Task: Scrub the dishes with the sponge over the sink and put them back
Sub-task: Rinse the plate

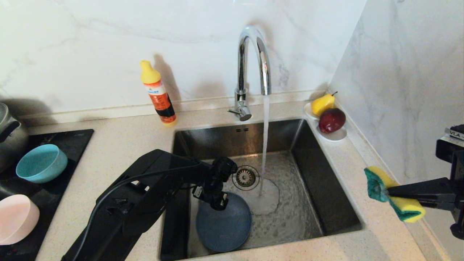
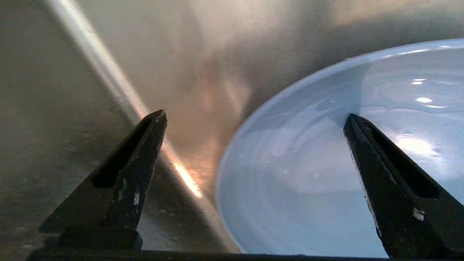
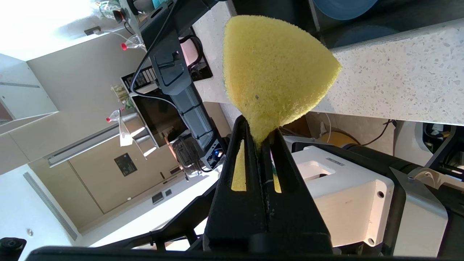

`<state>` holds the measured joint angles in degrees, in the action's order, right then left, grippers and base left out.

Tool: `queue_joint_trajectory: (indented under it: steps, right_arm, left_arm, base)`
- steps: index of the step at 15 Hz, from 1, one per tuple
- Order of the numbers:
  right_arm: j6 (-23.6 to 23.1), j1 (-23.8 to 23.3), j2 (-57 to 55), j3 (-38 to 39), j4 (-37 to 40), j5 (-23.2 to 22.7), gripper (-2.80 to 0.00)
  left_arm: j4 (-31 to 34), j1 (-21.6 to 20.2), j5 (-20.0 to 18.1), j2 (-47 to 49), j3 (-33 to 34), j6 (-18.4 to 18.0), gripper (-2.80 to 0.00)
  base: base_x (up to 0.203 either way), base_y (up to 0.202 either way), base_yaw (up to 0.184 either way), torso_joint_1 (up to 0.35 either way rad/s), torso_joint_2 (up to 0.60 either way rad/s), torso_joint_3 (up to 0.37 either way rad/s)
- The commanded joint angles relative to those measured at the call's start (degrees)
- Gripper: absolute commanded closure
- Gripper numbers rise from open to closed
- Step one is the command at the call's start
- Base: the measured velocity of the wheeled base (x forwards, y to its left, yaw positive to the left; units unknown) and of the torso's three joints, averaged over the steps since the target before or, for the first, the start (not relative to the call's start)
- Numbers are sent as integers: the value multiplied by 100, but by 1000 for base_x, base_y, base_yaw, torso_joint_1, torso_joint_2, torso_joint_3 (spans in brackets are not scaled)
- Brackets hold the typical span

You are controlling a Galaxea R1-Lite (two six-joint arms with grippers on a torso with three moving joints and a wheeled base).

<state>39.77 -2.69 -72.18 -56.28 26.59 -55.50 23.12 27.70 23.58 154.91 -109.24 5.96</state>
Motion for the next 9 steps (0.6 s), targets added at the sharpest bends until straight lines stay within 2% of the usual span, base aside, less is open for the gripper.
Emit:
queue_joint_trajectory:
  steps: [1, 9]
  right_arm:
    - [22, -3, -7, -5, 13, -31, 0]
    - [5, -65, -33, 30, 13, -48, 0]
  left_arm:
    - [-1, -10, 77, 75, -10, -85, -280]
    - [-35, -53, 94, 92, -80, -439, -280]
  base:
    - [0, 0, 0, 0, 0, 0]
    - [0, 0, 0, 0, 0, 0]
